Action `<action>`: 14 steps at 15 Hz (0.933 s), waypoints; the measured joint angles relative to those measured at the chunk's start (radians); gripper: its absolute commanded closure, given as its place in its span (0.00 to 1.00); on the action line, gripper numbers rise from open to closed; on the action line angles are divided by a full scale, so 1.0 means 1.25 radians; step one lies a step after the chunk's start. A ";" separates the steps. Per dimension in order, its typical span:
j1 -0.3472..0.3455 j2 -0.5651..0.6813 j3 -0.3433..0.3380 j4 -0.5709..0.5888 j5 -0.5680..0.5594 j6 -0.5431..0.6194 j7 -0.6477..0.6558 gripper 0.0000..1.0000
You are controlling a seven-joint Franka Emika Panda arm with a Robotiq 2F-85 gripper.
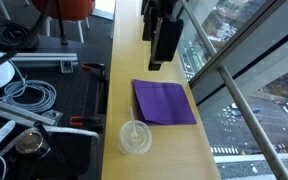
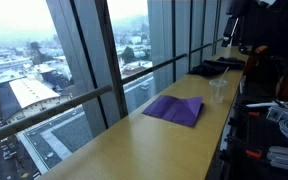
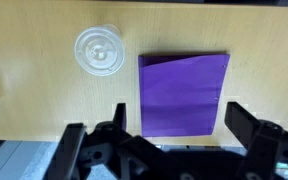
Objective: Open the purple folder.
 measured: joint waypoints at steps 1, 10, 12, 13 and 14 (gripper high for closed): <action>0.000 0.000 0.000 0.000 0.000 0.000 0.000 0.00; 0.009 0.045 0.019 -0.001 0.008 0.031 0.046 0.00; 0.010 0.084 0.035 0.002 0.008 0.070 0.081 0.00; 0.010 0.107 0.044 0.005 0.007 0.092 0.100 0.00; 0.009 0.133 0.050 0.011 0.006 0.114 0.120 0.00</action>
